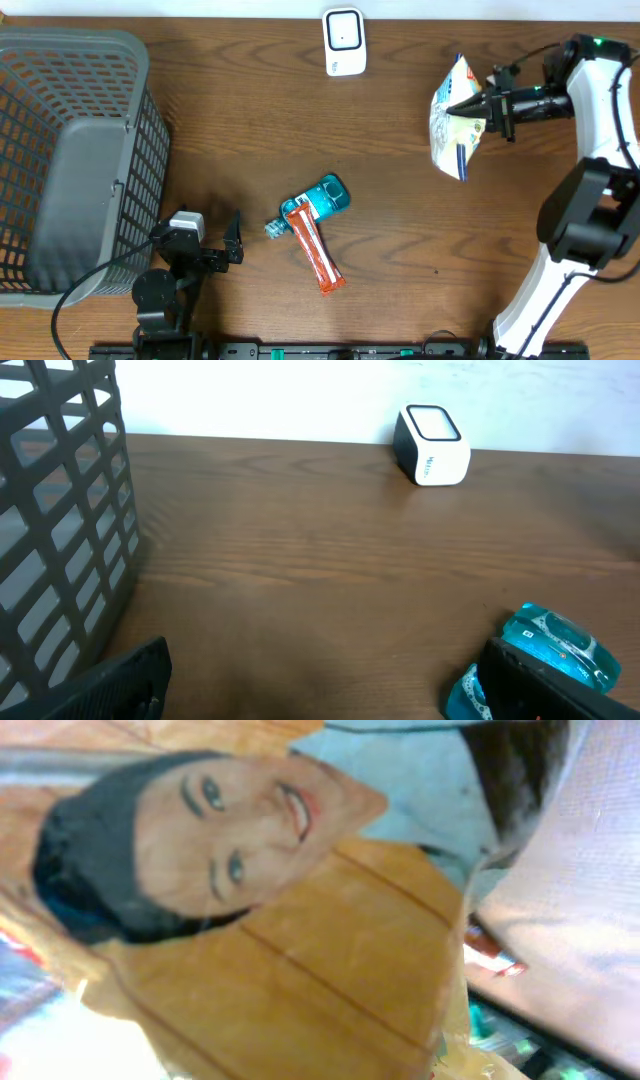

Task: Scan the item barcode
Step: 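Raise the snack bag up toward the scanner with the right gripper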

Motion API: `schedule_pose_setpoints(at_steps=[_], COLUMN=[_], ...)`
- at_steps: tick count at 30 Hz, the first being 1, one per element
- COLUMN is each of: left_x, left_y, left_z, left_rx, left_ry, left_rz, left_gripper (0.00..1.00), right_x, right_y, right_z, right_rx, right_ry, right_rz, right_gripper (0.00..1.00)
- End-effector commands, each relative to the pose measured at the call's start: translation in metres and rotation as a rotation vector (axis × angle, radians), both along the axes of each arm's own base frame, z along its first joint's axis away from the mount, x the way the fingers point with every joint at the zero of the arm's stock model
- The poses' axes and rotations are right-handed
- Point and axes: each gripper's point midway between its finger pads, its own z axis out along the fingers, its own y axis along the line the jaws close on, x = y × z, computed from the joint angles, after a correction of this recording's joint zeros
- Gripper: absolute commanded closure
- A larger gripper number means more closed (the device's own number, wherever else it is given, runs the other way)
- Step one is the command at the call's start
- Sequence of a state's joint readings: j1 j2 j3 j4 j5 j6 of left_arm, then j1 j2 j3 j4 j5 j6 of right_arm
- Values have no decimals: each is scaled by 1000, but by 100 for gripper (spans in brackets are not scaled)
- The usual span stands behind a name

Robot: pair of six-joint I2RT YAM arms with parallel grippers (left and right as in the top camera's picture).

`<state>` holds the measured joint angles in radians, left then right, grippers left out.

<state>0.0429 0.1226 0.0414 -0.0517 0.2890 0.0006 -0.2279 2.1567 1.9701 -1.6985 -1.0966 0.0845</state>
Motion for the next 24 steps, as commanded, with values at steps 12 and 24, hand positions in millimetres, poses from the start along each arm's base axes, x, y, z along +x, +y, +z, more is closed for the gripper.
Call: schedule_pose_setpoints(at_steps=[12,24], left_x=[-2,-2], left_y=[-1,-1], left_z=[-16,-16], left_rx=[3,3], left_ry=[36,36], left_rz=[-7,-7], left_gripper=[2,2], right_x=[17,124], right_y=[-58,27], right_z=[-1,17], right_rx=[-617,-619], right_ry=[123,-153], right_rz=[-373,-668], right_gripper=[99,99])
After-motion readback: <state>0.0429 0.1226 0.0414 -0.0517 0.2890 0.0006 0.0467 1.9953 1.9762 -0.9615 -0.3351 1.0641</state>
